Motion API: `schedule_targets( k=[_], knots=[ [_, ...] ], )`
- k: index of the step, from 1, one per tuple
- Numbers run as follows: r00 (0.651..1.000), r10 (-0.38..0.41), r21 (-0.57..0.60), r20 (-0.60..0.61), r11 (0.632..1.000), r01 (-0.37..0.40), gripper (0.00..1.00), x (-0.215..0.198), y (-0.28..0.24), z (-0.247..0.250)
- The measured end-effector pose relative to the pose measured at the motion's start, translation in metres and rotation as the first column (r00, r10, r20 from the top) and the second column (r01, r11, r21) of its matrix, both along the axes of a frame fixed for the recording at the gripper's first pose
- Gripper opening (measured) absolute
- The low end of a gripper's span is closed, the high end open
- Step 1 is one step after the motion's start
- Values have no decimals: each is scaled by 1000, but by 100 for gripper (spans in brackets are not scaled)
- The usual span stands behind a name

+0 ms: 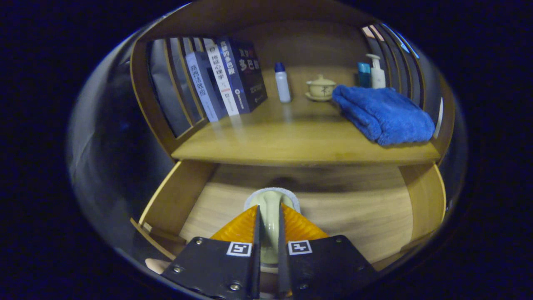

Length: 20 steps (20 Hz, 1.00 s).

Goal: Pull open the drawer, take out the items inside it, and place them on the countertop above the cabinet.

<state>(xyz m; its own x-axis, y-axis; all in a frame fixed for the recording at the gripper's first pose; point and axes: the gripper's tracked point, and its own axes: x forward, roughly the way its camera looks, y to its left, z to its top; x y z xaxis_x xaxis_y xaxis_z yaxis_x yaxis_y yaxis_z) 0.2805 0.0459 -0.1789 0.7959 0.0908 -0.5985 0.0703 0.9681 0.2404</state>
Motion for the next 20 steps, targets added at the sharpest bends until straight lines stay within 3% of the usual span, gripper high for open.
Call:
schedule_targets(
  k=[5, 10, 20],
  knots=[
    [992, -15, 28, 123, 1000, 11, 18, 8, 0, 54],
    [979, -50, -36, 198, 998, 59, 18, 38, -20, 85],
    [978, -149, -44, 149, 987, 157, 18, 124, -37, 57]
  ],
)
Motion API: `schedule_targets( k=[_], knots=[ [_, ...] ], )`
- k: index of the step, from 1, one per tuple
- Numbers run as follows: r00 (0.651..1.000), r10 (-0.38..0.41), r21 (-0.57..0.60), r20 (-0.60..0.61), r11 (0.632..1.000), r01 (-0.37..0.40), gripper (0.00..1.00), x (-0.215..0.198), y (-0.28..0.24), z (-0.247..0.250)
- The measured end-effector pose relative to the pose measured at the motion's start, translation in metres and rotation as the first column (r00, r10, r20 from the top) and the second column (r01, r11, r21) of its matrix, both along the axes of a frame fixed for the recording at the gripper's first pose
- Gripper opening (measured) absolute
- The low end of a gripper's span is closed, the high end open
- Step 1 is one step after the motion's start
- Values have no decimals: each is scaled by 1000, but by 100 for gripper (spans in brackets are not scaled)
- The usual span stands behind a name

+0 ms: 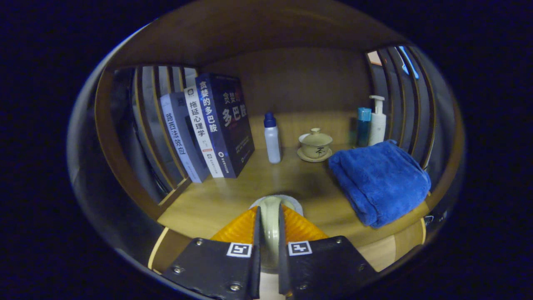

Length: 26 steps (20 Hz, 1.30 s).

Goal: Pull open the drawer, take out the items inside it, and place them on the countertop above the cabinet.

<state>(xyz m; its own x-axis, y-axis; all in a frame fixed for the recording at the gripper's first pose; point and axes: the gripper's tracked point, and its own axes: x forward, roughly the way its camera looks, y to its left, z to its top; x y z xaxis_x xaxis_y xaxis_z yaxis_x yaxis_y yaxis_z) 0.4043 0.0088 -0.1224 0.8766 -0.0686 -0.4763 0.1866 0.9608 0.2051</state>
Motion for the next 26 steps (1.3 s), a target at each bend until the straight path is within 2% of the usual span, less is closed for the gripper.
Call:
schedule_targets(
  k=[3, 5, 10, 17, 22, 26],
  knots=[
    [999, -24, 12, 36, 1000, 24, 18, 19, -1, -4],
    [997, -10, 13, 78, 1000, 9, 18, 30, 0, -3],
    [982, -5, -63, 190, 998, 17, 18, 57, -4, -2],
    [960, -24, -151, 280, 986, 69, 18, 74, -8, 1],
    [948, -31, -98, 317, 993, 65, 19, 78, -8, 1],
    [935, -22, -143, 354, 987, 78, 19, 77, -8, 4]
  ],
)
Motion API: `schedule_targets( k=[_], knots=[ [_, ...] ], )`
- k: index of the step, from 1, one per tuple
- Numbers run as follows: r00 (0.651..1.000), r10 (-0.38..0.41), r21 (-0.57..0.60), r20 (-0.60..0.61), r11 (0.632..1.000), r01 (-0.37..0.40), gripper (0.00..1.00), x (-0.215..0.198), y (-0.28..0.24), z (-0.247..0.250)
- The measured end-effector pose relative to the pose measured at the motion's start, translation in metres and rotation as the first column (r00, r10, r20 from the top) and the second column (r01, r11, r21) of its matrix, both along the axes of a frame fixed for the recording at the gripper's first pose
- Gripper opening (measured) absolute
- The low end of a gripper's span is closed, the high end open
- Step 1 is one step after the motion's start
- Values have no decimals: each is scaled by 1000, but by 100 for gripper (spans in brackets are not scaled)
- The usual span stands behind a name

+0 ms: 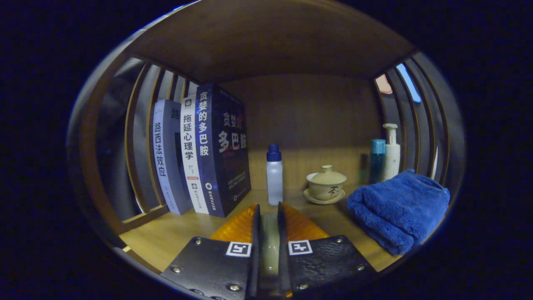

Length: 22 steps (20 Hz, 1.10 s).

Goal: Pull open the drawer, take out the items inside it, and place them on the countertop above the cabinet.

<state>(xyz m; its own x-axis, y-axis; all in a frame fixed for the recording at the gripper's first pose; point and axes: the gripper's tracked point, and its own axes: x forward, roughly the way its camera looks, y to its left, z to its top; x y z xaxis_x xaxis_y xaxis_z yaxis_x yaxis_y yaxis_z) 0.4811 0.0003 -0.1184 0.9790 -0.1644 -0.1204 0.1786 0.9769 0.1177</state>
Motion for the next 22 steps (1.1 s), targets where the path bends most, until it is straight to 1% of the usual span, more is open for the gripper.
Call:
schedule_targets(
  k=[3, 5, 10, 11, 13, 14, 16, 17, 22],
  knots=[
    [1000, 6, 28, 24, 1000, -6, 19, 0, 0, 2],
    [999, -5, 40, 39, 999, 4, 18, 0, 0, 3],
    [998, -39, -32, 52, 999, 41, 18, -1, -3, 7],
    [998, -40, -38, 54, 998, 42, 20, -1, -3, 8],
    [998, -42, -35, 40, 998, 44, 21, -1, -4, 5],
    [999, -37, -24, 36, 999, 38, 25, -2, -3, 5],
    [999, -47, -14, 14, 999, 47, 26, -1, -8, -2],
    [999, -47, -8, 13, 999, 47, 29, -2, -7, 0],
    [997, -81, -29, 10, 996, 82, 30, -5, -18, 1]
  ],
)
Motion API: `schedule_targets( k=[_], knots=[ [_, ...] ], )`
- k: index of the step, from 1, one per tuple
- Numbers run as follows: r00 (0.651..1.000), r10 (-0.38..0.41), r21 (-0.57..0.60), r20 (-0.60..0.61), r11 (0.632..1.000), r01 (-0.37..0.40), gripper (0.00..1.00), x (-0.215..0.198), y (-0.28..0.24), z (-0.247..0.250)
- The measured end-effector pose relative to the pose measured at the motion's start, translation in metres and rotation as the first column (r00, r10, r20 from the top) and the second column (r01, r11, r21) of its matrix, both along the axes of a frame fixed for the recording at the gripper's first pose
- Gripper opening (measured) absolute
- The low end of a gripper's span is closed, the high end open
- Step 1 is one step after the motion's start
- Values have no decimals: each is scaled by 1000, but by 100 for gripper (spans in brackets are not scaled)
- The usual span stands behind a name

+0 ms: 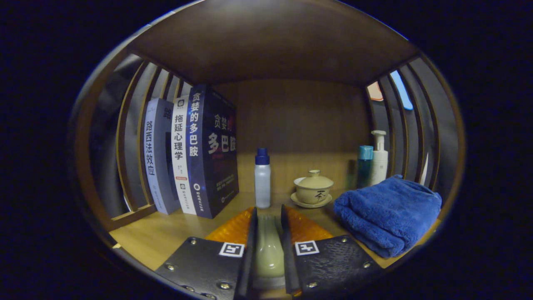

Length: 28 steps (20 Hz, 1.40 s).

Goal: Pull open the drawer, take out the items inside it, and place them on the countertop above the cabinet.

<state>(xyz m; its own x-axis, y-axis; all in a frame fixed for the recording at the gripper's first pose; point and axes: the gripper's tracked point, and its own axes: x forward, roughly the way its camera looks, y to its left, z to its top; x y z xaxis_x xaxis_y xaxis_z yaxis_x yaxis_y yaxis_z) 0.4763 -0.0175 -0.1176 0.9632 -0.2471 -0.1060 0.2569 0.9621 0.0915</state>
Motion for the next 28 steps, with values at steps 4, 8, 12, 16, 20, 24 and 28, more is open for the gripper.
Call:
schedule_targets(
  k=[4, 8, 12, 16, 20, 24, 28],
  knots=[
    [1000, 3, -10, 25, 1000, -3, 40, -1, 1, 8],
    [996, 9, -57, 90, 998, -4, 57, -6, 5, 27],
    [993, 25, -96, 113, 995, -14, 73, -6, 12, 34],
    [993, 40, -103, 108, 994, -29, 79, -8, 18, 34],
    [993, 43, -102, 105, 994, -33, 80, -10, 19, 35],
    [993, 43, -107, 110, 994, -32, 80, -11, 19, 37],
    [991, 56, -110, 119, 993, -43, 80, -12, 24, 39]
  ],
)
